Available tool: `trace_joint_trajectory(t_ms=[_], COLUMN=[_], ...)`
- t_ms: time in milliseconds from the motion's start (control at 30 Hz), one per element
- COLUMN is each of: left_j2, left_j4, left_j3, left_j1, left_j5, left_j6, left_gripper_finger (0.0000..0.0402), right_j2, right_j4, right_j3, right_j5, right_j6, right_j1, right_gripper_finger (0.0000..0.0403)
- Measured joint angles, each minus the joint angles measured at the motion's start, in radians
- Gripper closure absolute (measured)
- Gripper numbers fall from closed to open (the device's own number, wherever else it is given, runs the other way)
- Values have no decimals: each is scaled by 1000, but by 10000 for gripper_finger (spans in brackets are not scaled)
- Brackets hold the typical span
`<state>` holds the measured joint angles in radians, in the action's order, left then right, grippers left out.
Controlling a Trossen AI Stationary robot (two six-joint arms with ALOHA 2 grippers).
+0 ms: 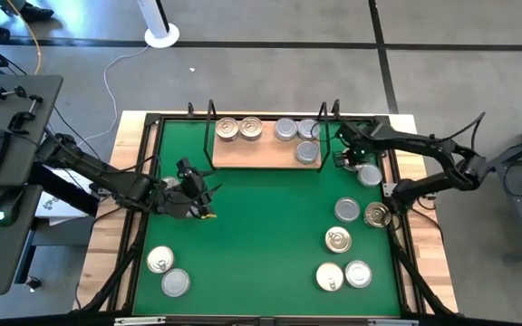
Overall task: Stack canned seafood by type on shelf
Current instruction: Put the blue/pink tuna can on the shelf and align with the other blue/pink tuna can
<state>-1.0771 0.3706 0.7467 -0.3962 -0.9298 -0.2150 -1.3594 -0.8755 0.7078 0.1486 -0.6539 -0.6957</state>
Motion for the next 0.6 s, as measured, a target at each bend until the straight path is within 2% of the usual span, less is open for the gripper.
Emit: trace_joint_trajectory(t_ms=[600], left_j2=[0], left_j4=[0], left_j3=[0], left_j1=[1], left_j5=[-10], left_j6=[17], left_gripper_finger=[216], right_j2=[0], right_j4=[-56], right_j3=[0], right_j5=[-63], right_j6=[-158], right_j1=[361], right_gripper_finger=[402])
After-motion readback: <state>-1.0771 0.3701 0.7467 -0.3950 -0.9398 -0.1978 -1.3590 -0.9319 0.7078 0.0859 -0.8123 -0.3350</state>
